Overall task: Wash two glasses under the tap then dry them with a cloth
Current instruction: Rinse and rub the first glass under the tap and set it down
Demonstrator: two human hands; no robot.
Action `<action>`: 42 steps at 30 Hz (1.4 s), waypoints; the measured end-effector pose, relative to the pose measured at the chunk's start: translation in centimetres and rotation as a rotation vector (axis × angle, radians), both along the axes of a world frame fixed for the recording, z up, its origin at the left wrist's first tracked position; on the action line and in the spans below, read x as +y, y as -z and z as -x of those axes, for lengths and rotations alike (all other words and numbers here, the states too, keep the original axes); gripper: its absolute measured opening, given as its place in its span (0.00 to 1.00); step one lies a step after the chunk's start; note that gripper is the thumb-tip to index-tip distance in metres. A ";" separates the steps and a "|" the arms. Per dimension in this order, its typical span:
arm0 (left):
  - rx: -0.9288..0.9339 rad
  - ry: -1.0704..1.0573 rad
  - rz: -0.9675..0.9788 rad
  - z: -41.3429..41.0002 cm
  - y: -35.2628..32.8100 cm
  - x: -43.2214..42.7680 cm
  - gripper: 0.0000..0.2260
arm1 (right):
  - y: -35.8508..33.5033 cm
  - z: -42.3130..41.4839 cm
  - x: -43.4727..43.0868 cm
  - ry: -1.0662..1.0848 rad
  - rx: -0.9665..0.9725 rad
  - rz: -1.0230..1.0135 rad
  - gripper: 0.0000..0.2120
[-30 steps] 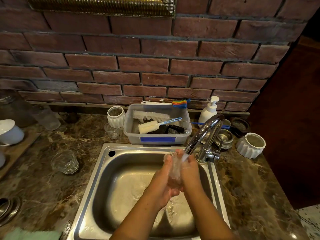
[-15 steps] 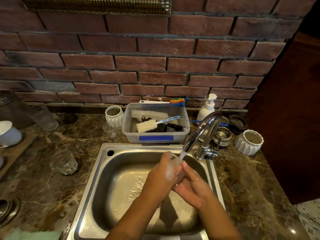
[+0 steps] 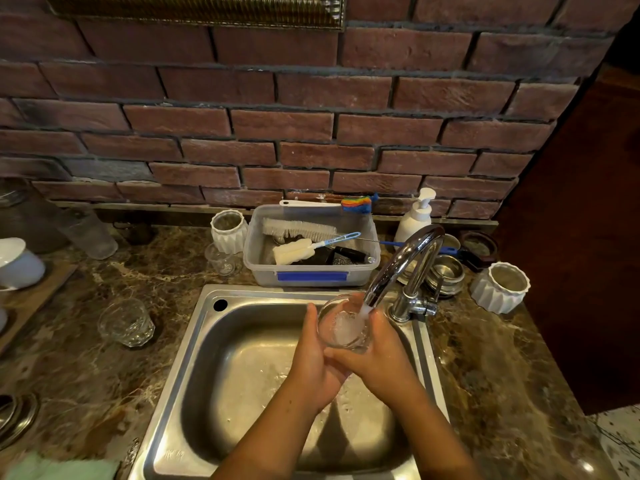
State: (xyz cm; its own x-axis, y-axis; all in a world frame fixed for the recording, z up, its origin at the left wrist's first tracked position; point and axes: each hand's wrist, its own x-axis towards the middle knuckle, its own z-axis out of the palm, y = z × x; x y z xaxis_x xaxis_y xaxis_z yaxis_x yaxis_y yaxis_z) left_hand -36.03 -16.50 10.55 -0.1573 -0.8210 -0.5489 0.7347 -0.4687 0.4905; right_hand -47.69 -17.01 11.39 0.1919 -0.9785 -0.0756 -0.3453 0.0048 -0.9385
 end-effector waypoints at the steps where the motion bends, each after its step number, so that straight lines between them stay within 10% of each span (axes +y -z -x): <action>1: 0.048 0.003 -0.041 -0.1 0.1 -0.1 0.31 | 0.1 0.0 -0.1 -0.033 0.054 0.036 0.42; 6: 0.018 -0.019 -0.097 -0.5 0.5 -0.3 0.26 | 1.1 0.7 -0.2 -0.161 0.128 0.096 0.40; 15: -0.780 0.019 0.246 -0.4 -1.2 -0.6 0.15 | 3.1 -0.2 1.7 0.072 -0.188 0.006 0.44; 21: -0.963 0.257 0.088 -0.1 -3.1 -1.9 0.12 | 4.2 -0.1 2.5 0.089 -0.382 -0.131 0.42; 26: -0.629 0.481 -0.186 -1.2 -2.3 -1.6 0.20 | 3.9 0.7 2.4 0.062 -0.532 -0.281 0.38; 32: -0.311 0.250 -0.220 -0.9 0.5 -0.1 0.23 | 2.3 1.6 0.7 -0.060 -0.161 -0.234 0.35; 42: -0.657 0.151 0.060 -0.5 1.0 -0.3 0.14 | 3.1 1.7 0.3 -0.040 -0.131 -0.200 0.35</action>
State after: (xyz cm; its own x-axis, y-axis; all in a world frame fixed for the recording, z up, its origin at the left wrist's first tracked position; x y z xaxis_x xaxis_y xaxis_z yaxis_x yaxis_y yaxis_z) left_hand -35.53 -16.76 9.58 0.0778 -0.8484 -0.5237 0.2031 -0.5007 0.8414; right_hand -49.43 -16.66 8.24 0.2507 -0.9380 -0.2393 -0.2244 0.1841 -0.9570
